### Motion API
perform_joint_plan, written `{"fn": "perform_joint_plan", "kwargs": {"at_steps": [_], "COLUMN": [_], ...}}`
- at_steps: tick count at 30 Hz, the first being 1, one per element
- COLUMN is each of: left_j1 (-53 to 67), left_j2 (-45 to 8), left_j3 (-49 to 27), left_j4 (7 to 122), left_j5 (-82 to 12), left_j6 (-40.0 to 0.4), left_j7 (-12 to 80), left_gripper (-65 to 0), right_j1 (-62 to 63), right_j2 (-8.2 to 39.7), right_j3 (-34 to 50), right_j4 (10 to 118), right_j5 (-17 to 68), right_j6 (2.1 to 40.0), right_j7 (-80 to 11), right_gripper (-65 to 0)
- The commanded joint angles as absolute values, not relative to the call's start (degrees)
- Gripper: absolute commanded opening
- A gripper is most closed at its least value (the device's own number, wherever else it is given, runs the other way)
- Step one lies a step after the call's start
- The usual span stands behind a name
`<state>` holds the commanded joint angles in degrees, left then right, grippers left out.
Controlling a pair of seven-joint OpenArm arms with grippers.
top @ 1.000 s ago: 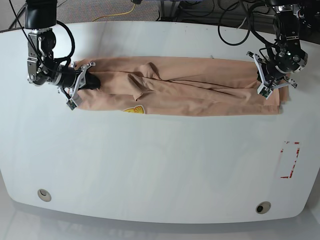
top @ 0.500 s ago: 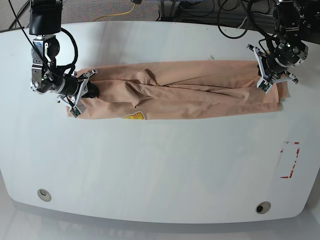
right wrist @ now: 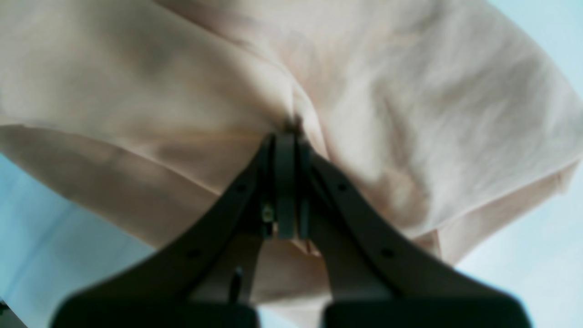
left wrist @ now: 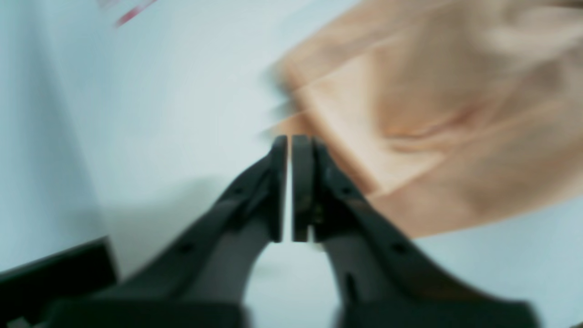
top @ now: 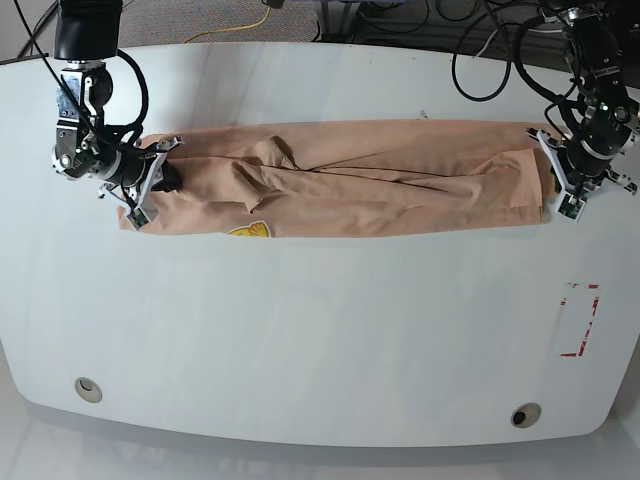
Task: Layout the t-shirt on the table in an organized manner, then fold the t-shirt properly
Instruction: 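Regrasp the strip end with the left gripper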
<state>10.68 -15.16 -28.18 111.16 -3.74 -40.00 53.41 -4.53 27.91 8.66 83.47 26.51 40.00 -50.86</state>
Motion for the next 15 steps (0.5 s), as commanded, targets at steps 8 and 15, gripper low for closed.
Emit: {"fn": "perform_joint_plan", "kwargs": {"at_steps": [8,15], "left_j1": [3.03,0.66], "left_j2": [-13.41,-13.49], "left_j3": [-37.58,-42.42], "left_j4": [110.11,106.59], "left_j5": [-8.92,-17.19], "left_j6": [-40.00,-40.00], "left_j7": [65.36,68.88], "left_gripper": [-12.5,0.0], "right_j1": [-4.70,-4.62], "right_j2": [27.56,27.56], "right_j3": [8.66,8.57], "right_j4": [83.65,83.74], "right_j5": [26.51,26.59], "right_j6": [40.00,40.00], "right_j7": [-50.86,-50.86], "right_gripper": [-64.5,-64.5]}}
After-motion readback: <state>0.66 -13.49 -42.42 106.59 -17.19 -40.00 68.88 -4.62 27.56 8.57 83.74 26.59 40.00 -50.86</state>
